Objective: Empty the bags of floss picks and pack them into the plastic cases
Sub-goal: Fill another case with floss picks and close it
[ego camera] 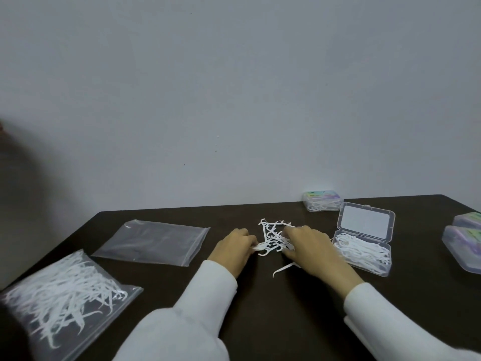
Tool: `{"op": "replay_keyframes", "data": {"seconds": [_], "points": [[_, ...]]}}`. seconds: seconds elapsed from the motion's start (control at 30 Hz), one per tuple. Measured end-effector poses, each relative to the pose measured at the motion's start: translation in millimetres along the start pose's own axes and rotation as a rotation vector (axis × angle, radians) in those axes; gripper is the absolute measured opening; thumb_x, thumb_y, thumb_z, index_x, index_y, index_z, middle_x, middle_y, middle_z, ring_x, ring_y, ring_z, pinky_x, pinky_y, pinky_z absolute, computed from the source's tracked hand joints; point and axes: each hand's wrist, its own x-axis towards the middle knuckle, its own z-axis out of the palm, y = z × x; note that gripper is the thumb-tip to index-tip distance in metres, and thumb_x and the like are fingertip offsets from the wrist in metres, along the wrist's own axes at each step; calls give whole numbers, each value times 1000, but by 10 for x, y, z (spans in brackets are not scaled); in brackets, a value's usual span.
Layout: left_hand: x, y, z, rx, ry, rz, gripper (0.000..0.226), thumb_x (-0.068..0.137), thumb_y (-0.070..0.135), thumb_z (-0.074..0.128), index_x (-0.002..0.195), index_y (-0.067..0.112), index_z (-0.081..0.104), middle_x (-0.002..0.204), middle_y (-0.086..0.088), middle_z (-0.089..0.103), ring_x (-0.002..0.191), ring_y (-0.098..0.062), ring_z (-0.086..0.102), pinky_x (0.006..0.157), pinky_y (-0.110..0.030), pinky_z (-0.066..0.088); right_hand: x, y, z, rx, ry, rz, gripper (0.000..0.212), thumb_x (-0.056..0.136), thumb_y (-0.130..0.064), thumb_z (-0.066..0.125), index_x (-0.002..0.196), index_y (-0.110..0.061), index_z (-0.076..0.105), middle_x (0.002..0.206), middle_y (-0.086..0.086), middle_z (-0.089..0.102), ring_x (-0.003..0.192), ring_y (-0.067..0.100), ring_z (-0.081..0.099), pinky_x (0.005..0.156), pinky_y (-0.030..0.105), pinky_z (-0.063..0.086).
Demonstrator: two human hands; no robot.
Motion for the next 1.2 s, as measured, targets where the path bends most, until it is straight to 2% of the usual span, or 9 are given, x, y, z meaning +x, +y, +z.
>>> {"op": "replay_keyframes", "data": {"seconds": [0.17, 0.37, 0.53, 0.67, 0.8, 0.93, 1.07, 1.13, 1.2], "points": [[-20, 11, 53, 146, 59, 27, 26, 99, 10, 39, 122, 10, 51, 121, -6, 51, 115, -22, 46, 85, -34, 42, -19, -17, 38, 62, 58, 53, 23, 91, -13, 49, 113, -15, 54, 113, 6, 58, 107, 28, 56, 81, 35, 43], [-34, -11, 82, 146, 97, 67, 29, 99, 13, 40, 126, 14, 50, 124, -4, 51, 115, -19, 46, 87, -29, 40, -38, 70, 50, 202, 127, 69, 15, 87, -12, 57, 101, -17, 59, 107, 6, 59, 101, 26, 57, 78, 31, 42], [-59, 1, 63, 118, 143, 82, 29, 98, 12, 42, 126, 14, 50, 124, -5, 51, 114, -20, 47, 89, -26, 37, -51, 153, -3, 238, 145, 90, 17, 85, -17, 62, 101, -19, 64, 104, 8, 61, 101, 28, 58, 79, 32, 44], [-75, -20, 71, 12, 195, 82, 26, 98, 13, 44, 121, 10, 56, 119, -7, 55, 111, -22, 50, 90, -28, 39, -71, 256, -37, 318, 146, 131, 20, 82, -19, 67, 101, -21, 67, 102, 7, 65, 96, 24, 61, 79, 29, 46], [-97, -11, 75, -101, 268, 79, 22, 97, 16, 47, 115, 11, 59, 112, -4, 58, 105, -18, 51, 87, -25, 40, -101, 335, -100, 473, 152, 149, 19, 75, -18, 74, 93, -18, 71, 86, 1, 65, 86, 17, 62, 78, 29, 50], [-88, 41, 73, -209, 357, 57, 15, 95, 16, 52, 106, 11, 62, 102, -3, 61, 94, -16, 54, 82, -24, 43, -136, 423, -206, 631, 169, 174, 9, 76, -15, 75, 79, -20, 69, 75, -1, 66, 74, 10, 63, 71, 20, 49], [-35, 129, 87, -349, 472, 4, 9, 91, 17, 59, 97, 12, 64, 89, 0, 63, 83, -14, 57, 77, -25, 46, -177, 534, -273, 781, 177, 255, 12, 76, -20, 76, 85, -17, 68, 78, -1, 65, 73, 6, 59, 58, 6, 39], [7, 202, 90, -432, 510, -23, 8, 90, 16, 60, 95, 12, 66, 87, 2, 64, 81, -12, 58, 75, -23, 47, -192, 587, -287, 858, 145, 292, 16, 76, -22, 75, 88, -15, 66, 80, -2, 64, 78, 8, 59, 60, 10, 39], [43, 289, 81, -524, 520, -37, 7, 89, 15, 62, 94, 13, 67, 86, 7, 63, 79, -6, 58, 73, -15, 46, -199, 634, -286, 932, 129, 324, 19, 76, -21, 75, 90, -14, 65, 82, -1, 64, 79, 10, 60, 65, 17, 43]]}}
